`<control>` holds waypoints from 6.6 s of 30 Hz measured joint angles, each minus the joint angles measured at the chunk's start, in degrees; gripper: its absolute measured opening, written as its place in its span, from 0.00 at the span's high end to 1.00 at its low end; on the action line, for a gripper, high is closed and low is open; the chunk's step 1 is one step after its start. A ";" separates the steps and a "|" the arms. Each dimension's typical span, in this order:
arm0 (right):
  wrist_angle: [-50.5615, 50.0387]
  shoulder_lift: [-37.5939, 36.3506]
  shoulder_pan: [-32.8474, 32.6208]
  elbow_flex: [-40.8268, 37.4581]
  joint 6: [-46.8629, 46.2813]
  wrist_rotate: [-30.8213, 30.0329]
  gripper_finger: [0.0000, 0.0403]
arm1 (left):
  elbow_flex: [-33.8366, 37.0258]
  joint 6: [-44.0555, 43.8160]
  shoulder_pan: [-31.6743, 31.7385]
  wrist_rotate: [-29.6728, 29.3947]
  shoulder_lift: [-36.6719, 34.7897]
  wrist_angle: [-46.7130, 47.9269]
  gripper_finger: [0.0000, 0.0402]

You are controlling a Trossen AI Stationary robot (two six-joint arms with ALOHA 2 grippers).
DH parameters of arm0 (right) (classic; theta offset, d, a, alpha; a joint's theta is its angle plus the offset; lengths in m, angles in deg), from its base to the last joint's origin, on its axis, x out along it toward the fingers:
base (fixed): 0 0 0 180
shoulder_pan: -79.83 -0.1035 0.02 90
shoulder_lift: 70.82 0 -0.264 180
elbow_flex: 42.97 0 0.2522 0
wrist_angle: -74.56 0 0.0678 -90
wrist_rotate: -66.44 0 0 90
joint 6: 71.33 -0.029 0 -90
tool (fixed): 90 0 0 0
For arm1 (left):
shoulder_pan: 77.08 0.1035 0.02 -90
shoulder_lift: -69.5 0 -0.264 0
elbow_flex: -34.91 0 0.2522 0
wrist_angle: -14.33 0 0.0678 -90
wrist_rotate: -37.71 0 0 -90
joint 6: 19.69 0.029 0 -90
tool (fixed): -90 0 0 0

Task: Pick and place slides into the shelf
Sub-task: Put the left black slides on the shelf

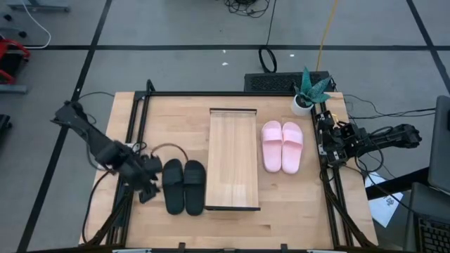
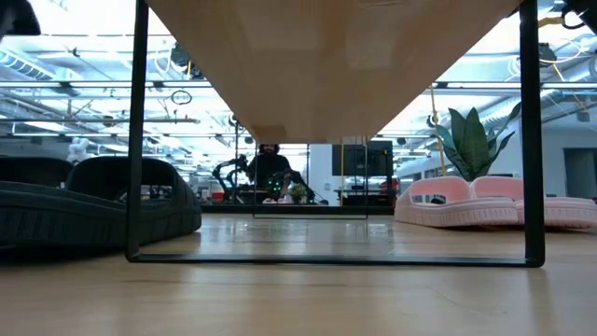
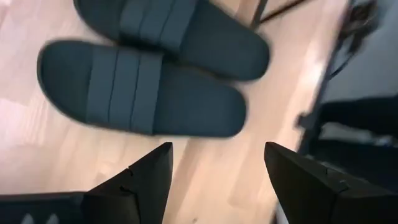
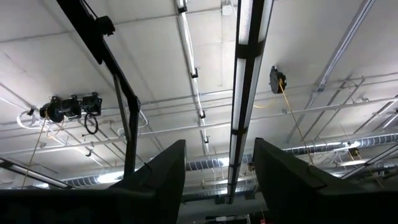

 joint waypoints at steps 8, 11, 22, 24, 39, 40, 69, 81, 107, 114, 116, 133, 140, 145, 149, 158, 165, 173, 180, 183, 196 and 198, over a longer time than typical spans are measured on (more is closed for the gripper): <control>0.01 0.00 0.00 0.00 -0.02 -0.02 0.56 | 0.00 8.10 -1.76 -7.93 10.62 -0.04 0.37; 0.00 0.00 0.00 0.00 -0.02 -0.02 0.56 | 0.00 8.29 -1.74 -10.08 13.15 -0.01 0.37; 0.02 0.00 0.00 0.00 -1.87 -0.04 0.56 | 0.02 5.87 -1.74 -13.23 18.76 -0.14 0.37; 0.02 0.00 0.00 0.00 -2.74 -0.04 0.56 | 0.02 5.73 -1.74 -13.27 19.38 -0.37 0.37; 0.02 0.00 0.00 0.00 -2.97 -1.92 0.56 | 0.07 3.34 -4.03 -18.23 25.62 -0.55 0.37; 0.00 0.00 0.01 0.00 -2.97 -2.94 0.56 | 0.07 3.38 -4.03 -18.33 26.19 -0.55 0.37; -0.53 0.00 0.00 0.00 -3.02 -5.84 0.56 | 0.69 8.44 4.12 -12.25 3.90 6.97 0.37; -0.55 0.00 0.00 0.00 -3.04 -5.84 0.56 | 17.35 30.42 29.68 12.94 -4.41 -7.71 0.37; -1.68 0.02 0.01 -0.01 -3.02 -5.99 0.56 | 23.15 61.58 58.39 43.74 5.47 -12.23 0.37; -1.67 0.02 0.02 0.00 -3.02 -6.03 0.56 | 23.15 63.63 58.39 46.93 8.58 -12.16 0.37; -1.68 0.02 0.00 0.00 -2.94 -6.01 0.56 | 23.15 63.92 58.35 47.09 9.06 -12.16 0.37; -1.67 0.02 0.01 0.00 -2.82 -6.03 0.56 | 23.15 64.28 58.14 46.56 10.81 -12.64 0.37; -1.68 0.02 0.02 0.00 -2.84 -6.05 0.56 | 23.15 64.66 55.85 48.07 14.24 -12.84 0.37; -1.68 0.02 0.02 0.00 -2.82 -6.05 0.56 | 23.15 64.30 54.94 49.59 14.30 -14.81 0.37; -1.68 0.02 0.02 -0.01 -2.82 -6.04 0.56 | 23.15 64.19 53.87 50.24 14.30 -16.05 0.37; -1.68 0.02 0.02 0.00 -2.84 -6.05 0.56 | 23.15 64.07 53.01 49.41 14.30 -16.25 0.56; -1.68 0.02 0.01 0.00 -2.84 -6.05 0.56 | 23.15 63.33 54.72 47.49 14.24 -15.37 0.96; -1.68 0.00 0.01 0.00 -2.99 -6.05 0.56 | 20.37 61.95 58.01 43.02 9.92 -5.54 0.99; -1.69 0.00 0.01 -0.01 -3.02 -6.05 0.56 | 10.14 62.15 59.79 34.58 3.21 13.77 1.00; -1.70 0.00 0.02 0.00 -3.02 -6.05 0.56 | 3.35 58.73 60.11 33.24 0.48 19.47 1.00; -1.68 0.00 0.02 0.00 -3.04 -6.05 0.56 | -33.80 28.89 60.31 22.95 -5.80 24.62 1.00; -1.67 0.00 0.01 0.00 -3.04 -6.03 0.56 | -37.82 24.20 60.30 19.38 -6.34 22.91 1.00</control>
